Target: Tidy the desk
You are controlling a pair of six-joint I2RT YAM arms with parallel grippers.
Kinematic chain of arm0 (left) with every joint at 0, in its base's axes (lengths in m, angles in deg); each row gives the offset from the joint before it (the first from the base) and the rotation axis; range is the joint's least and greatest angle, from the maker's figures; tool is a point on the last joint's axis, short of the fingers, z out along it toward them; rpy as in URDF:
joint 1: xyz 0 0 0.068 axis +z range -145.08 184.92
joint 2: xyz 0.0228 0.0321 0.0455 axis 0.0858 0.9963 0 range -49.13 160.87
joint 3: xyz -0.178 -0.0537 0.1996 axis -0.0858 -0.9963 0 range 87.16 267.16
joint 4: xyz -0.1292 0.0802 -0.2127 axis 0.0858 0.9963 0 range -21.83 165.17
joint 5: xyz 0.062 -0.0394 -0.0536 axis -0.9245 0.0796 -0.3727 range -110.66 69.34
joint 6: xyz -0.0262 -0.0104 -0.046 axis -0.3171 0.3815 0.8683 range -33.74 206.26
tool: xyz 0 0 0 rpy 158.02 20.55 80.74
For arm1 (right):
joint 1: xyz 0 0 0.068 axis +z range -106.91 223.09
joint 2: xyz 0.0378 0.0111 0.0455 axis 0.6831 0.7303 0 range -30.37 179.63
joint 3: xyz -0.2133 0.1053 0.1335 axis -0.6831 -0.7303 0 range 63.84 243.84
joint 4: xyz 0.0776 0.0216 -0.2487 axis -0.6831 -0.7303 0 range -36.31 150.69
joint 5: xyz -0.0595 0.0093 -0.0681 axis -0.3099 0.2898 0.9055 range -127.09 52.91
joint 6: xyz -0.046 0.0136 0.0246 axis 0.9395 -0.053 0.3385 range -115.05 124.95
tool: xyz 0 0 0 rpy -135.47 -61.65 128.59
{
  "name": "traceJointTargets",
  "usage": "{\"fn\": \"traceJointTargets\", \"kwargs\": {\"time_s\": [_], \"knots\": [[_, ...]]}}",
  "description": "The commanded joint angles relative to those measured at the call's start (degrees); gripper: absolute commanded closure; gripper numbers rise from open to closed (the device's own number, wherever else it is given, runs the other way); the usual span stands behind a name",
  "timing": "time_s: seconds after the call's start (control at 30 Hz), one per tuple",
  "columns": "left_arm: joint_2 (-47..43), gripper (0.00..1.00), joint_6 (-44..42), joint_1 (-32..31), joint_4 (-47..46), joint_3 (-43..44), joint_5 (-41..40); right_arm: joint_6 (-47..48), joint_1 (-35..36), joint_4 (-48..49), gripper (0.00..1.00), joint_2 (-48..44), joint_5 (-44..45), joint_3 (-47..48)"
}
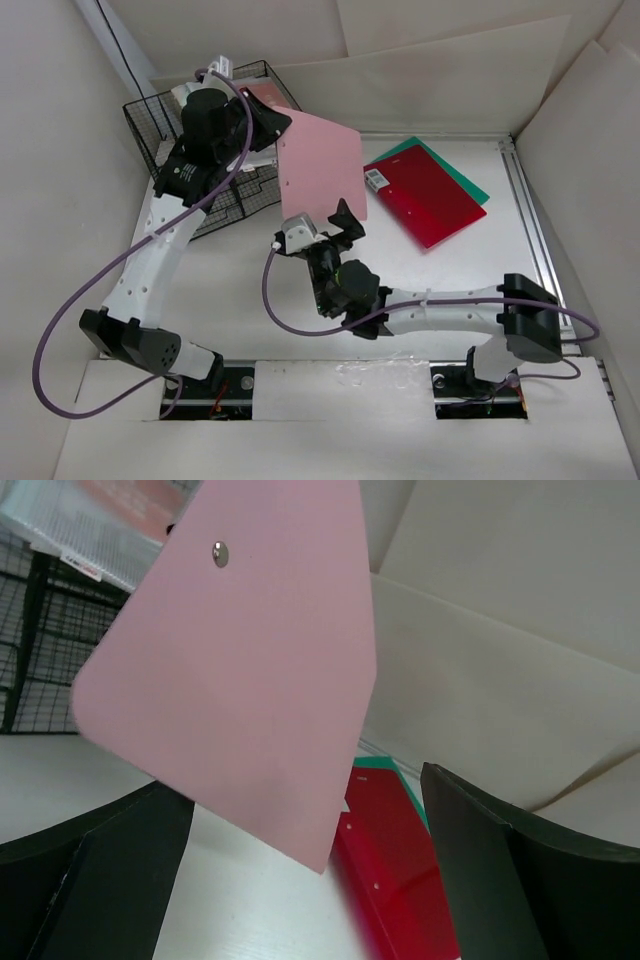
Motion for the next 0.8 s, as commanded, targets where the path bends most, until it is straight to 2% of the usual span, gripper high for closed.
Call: {"fn": "traceJointTargets", "kwargs": {"time_s": [0.0,0.07,0.13,0.17,0.2,0.23,0.27,0.3,0.43,0.53,0.6,0.67,0.73,0.77], "knots": [[-4.3,1.00,0.5,-0.1,-1.8,2.0,1.8,3.6,-2.3,9.0,0.01,1.2,-0.1,3.2],[-4.9,1.00,0.5,-0.1,-1.8,1.3,2.9,3.6,-2.9,10.3,0.02,1.8,-1.8,3.2],[-4.9,1.00,0.5,-0.1,-1.8,0.8,3.5,3.6,-3.4,11.2,0.13,1.8,-3.2,3.2],[-5.4,1.00,0.5,-0.1,-1.8,0.7,3.5,3.6,-4.0,12.0,0.28,1.8,-3.2,3.2],[-5.4,1.00,0.5,-0.1,-1.8,0.0,3.5,3.6,-4.0,13.6,0.58,1.8,-3.2,3.2],[-5.4,1.00,0.5,-0.1,-2.4,-0.6,3.5,4.4,-4.0,14.5,0.75,1.8,-3.2,2.7],[-6.1,1.00,0.5,-0.1,-2.4,-1.1,3.5,4.4,-4.0,14.5,0.89,0.9,-3.2,2.7],[-6.7,1.00,0.5,-0.1,-2.4,-2.1,3.5,4.4,-4.0,14.5,0.98,-0.5,-3.2,2.0],[-8.4,1.00,-0.1,-0.1,-3.9,-4.5,2.2,3.2,-3.0,14.0,1.00,-5.6,-3.2,0.6],[-10.1,1.00,-0.7,-0.1,-3.9,-5.8,0.9,-0.6,-1.4,5.7,1.00,-9.6,-3.2,0.1],[-10.8,0.91,-1.2,-0.1,-5.4,-6.5,0.2,-6.4,-0.8,-3.4,1.00,-13.9,-3.2,0.1],[-11.6,0.75,-1.8,-0.1,-6.8,-6.5,-0.4,-11.9,-0.8,-8.6,1.00,-17.7,-4.5,0.1],[-12.4,0.58,-1.8,-0.1,-7.5,-6.5,-0.4,-15.2,-0.8,-15.8,1.00,-19.9,-6.9,0.1],[-13.2,0.43,-2.4,-0.1,-8.1,-6.5,-0.4,-17.1,-0.8,-18.7,1.00,-20.6,-7.6,1.4]]}}
